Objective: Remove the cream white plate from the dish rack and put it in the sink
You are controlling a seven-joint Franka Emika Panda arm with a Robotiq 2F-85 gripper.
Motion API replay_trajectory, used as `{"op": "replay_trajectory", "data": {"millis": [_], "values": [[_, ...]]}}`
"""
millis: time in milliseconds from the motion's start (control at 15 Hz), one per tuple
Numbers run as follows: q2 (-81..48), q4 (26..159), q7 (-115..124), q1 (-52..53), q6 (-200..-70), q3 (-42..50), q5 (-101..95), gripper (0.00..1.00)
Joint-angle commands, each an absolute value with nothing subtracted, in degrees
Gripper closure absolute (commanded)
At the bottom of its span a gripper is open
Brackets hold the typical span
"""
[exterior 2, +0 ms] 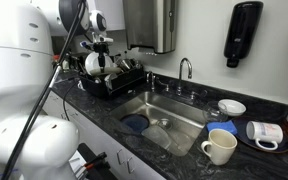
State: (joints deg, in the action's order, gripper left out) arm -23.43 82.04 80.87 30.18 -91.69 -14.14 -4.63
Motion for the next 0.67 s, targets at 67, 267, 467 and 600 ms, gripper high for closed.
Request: {"op": "replay_trajectory", "data": {"millis": [67, 267, 467, 600], "values": [[-21.8, 84.3, 82.6, 29.9, -92.9, -14.1, -3.9, 0.96], [-19.6, 85.3, 85.0, 30.1, -93.2, -14.0, -4.4, 1.0], [-15.7, 87.0, 89.8, 30.6, -91.7, -14.1, -5.8, 1.0], [-12.9, 88.2, 93.3, 30.6, -90.1, -14.5, -7.0, 0.99]]}}
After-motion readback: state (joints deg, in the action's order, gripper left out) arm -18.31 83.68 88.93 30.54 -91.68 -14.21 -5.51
